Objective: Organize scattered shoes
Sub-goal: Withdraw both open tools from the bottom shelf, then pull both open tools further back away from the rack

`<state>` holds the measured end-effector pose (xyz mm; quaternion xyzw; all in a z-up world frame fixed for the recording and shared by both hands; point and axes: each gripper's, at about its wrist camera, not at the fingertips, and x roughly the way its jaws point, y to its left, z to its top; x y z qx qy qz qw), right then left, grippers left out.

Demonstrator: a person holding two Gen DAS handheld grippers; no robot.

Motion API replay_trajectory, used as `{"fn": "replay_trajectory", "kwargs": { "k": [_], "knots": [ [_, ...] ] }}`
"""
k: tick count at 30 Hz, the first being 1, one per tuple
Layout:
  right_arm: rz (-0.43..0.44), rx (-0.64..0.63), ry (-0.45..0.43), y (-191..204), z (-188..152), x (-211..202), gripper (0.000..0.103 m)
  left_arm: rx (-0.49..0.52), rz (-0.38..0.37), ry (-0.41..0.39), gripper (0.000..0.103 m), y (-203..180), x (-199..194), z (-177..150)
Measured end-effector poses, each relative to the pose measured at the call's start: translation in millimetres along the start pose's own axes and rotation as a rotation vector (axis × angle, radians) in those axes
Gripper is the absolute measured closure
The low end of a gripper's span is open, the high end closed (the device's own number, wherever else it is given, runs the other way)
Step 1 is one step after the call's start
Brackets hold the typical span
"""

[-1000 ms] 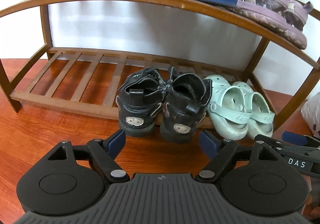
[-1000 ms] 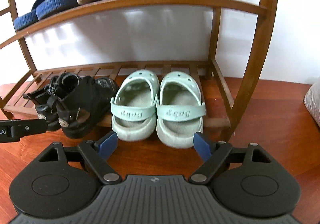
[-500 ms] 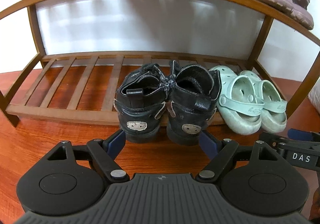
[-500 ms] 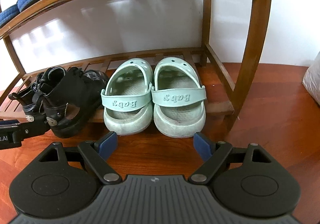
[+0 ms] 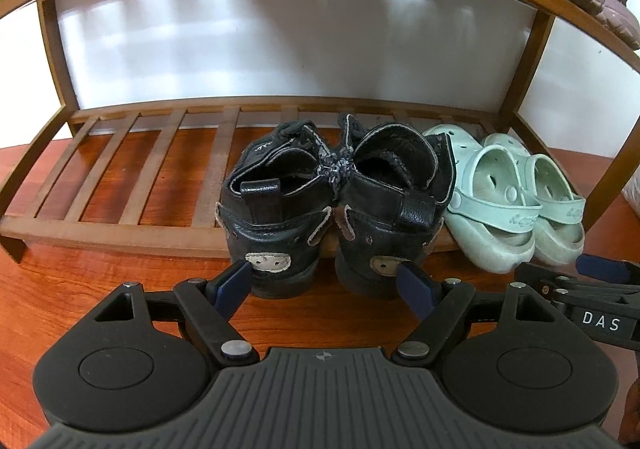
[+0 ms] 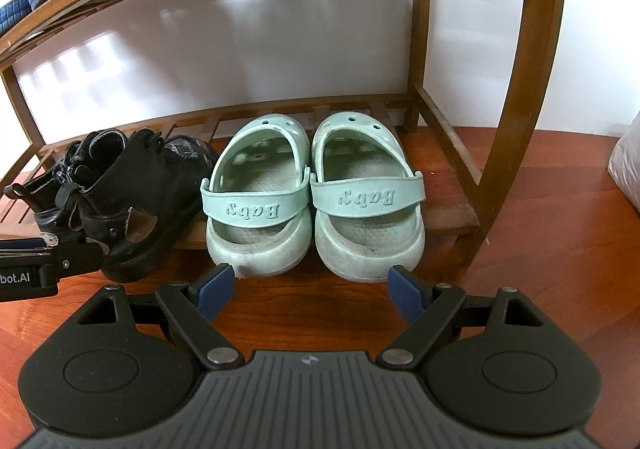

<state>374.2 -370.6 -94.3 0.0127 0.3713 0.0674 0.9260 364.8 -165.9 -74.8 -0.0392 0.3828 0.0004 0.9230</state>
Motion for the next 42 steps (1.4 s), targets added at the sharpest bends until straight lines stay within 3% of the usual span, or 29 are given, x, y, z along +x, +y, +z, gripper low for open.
{"fn": "replay_trajectory", "kwargs": {
  "k": [12, 30, 42],
  "knots": [
    [0.001, -0.015, -0.015, 2.6, 9.1, 11.4, 0.015, -0.021, -0.007, -0.011, 0.031, 0.7, 8.7, 9.9],
    [-0.007, -0.034, -0.017, -3.8, 38.7, 52.4, 0.015, -0.03, -0.01, 0.003, 0.033, -5.7, 44.7, 37.8],
    [0.002, -0.039, 0.001, -1.9, 37.3, 44.9, 0.015, -0.042, -0.026, 0.029, 0.031, -2.4, 37.6, 31.4]
  ]
}}
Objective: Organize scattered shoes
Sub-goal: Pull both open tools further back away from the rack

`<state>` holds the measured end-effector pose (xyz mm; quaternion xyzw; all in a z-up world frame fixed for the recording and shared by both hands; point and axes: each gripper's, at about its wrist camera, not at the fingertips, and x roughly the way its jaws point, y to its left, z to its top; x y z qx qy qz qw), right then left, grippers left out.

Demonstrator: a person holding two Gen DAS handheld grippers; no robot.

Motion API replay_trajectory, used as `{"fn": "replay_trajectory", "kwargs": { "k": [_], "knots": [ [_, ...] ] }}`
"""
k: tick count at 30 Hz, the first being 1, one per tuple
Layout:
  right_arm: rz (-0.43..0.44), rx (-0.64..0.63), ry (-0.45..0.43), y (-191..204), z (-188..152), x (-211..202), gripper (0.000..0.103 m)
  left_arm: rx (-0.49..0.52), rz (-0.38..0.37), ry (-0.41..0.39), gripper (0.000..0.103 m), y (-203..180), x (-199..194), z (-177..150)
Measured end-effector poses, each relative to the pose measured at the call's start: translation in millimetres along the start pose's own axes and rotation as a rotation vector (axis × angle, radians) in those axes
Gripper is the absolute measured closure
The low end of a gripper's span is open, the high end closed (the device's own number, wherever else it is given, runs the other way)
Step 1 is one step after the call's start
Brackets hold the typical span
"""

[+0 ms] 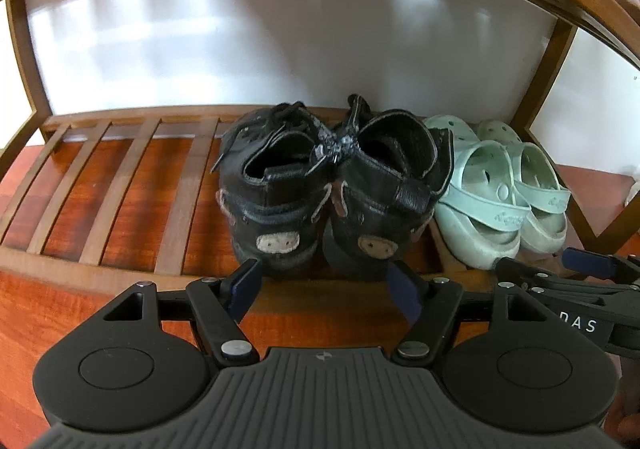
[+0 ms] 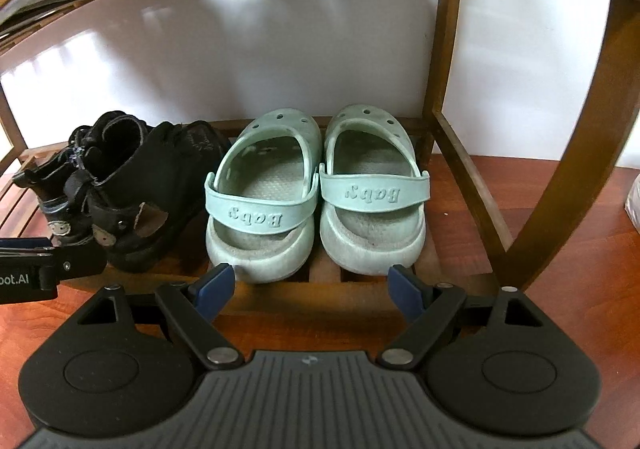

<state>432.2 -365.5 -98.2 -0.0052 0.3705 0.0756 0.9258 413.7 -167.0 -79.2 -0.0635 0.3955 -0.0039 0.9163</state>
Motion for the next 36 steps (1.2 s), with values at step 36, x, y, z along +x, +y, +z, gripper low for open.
{"fn": "replay_trajectory", "kwargs": {
  "k": [36],
  "knots": [
    [0.072, -0.037, 0.013, 33.9, -39.6, -126.1, 0.011, -0.016, -0.018, -0.008, 0.023, 21.8, -112.8, -56.4]
  ]
}}
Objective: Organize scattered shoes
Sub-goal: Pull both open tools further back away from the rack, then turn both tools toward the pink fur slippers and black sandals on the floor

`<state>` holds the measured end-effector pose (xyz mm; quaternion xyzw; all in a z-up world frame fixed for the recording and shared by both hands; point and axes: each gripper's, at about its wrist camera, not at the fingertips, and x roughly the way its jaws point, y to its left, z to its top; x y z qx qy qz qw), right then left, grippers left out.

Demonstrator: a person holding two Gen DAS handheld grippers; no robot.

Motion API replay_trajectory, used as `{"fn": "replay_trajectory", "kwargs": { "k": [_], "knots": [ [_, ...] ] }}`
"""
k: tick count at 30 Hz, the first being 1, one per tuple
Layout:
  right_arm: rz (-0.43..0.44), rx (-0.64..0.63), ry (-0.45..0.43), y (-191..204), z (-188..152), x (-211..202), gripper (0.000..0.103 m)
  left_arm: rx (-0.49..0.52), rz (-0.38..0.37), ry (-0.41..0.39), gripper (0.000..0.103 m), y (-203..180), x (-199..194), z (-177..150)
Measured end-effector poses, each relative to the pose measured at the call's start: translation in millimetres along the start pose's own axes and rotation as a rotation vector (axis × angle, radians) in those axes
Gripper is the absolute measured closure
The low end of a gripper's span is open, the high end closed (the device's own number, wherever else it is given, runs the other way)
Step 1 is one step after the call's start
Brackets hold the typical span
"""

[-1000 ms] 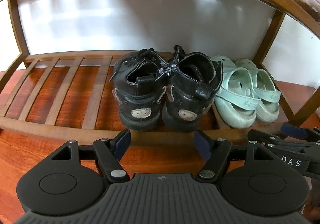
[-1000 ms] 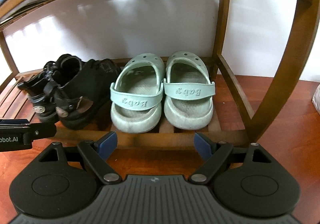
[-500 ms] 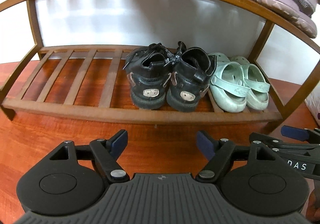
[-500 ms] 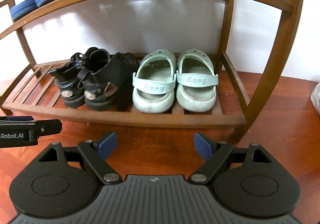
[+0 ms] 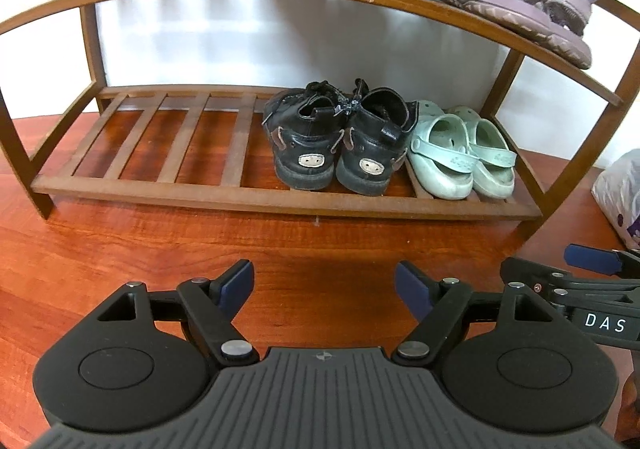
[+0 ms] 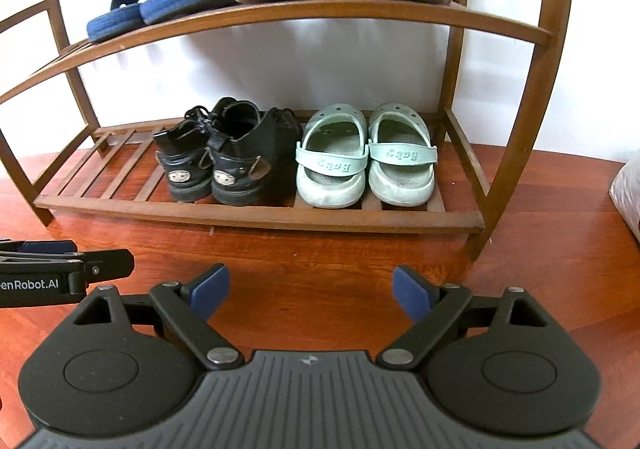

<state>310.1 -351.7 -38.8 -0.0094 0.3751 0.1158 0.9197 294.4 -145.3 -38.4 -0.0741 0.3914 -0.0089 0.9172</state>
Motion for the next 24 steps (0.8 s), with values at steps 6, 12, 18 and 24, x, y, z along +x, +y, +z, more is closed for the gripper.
{"fn": "replay_trajectory", "kwargs": {
  "k": [6, 12, 18, 24],
  "knots": [
    [-0.007, 0.004, -0.006, 12.2, -4.4, -16.4, 0.009, 0.014, -0.011, -0.006, 0.021, 8.6, -18.9, -5.0],
    [-0.009, 0.009, -0.001, 28.5, -8.9, -29.6, 0.007, 0.02, -0.011, 0.001, 0.021, 24.3, -37.1, -10.0],
    [-0.005, 0.003, 0.006, 47.8, -13.6, -41.0, 0.007, 0.005, -0.008, 0.002, 0.021, 43.4, -59.2, -17.3],
    [0.01, -0.019, 0.014, 72.7, -20.9, -54.4, 0.007, -0.008, -0.001, -0.001, 0.02, 62.2, -81.4, -27.2]
  ]
}}
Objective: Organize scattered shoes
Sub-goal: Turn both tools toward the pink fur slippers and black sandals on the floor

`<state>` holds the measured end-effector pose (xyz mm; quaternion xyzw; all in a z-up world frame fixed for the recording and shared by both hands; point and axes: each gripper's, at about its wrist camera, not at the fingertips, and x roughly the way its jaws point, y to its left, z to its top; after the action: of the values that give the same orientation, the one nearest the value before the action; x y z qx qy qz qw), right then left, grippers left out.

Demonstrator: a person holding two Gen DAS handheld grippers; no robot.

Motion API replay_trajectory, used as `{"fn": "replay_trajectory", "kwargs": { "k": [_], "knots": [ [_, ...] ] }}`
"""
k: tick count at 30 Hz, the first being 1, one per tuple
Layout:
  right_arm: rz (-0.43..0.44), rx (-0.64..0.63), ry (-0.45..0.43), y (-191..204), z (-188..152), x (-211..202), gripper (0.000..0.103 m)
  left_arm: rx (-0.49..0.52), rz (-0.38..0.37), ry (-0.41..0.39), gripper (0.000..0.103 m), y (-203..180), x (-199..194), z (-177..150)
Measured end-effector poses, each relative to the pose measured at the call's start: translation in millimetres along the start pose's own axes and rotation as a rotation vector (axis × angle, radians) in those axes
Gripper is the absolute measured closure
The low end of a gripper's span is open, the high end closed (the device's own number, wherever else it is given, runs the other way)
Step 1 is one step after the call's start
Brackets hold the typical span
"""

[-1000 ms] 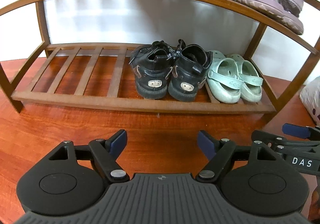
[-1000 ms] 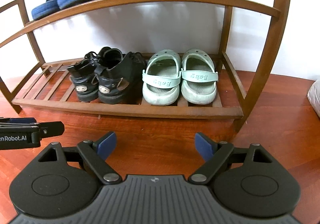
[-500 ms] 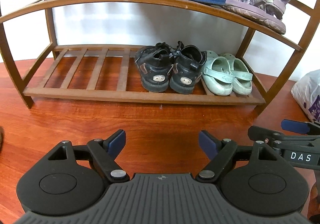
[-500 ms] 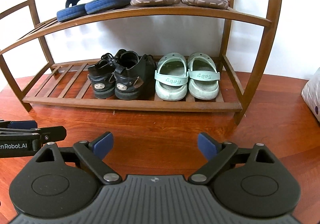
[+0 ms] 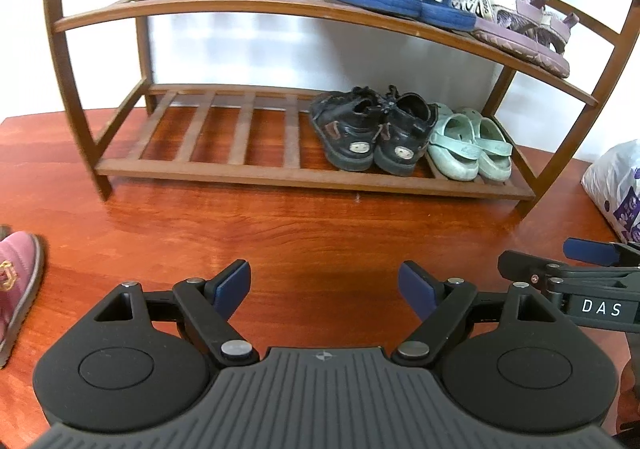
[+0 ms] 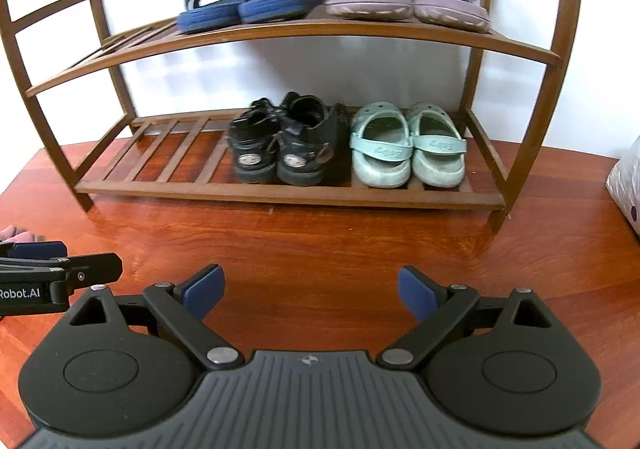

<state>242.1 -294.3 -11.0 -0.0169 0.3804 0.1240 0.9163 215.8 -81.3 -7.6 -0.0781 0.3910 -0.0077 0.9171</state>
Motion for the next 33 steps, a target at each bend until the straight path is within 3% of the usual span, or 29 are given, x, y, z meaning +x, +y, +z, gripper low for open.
{"fn": "replay_trajectory", "kwargs": {
  "k": [18, 33],
  "knots": [
    [0.106, -0.093, 0.045, 94.4, -28.9, -26.2, 0.007, -0.077, 0.105, -0.003, 0.016, 91.5, -66.1, -38.0],
    [0.175, -0.158, 0.067, 180.8, -35.6, -25.2, 0.007, -0.125, 0.203, -0.003, 0.016, 173.0, -108.7, -68.9]
  ]
}}
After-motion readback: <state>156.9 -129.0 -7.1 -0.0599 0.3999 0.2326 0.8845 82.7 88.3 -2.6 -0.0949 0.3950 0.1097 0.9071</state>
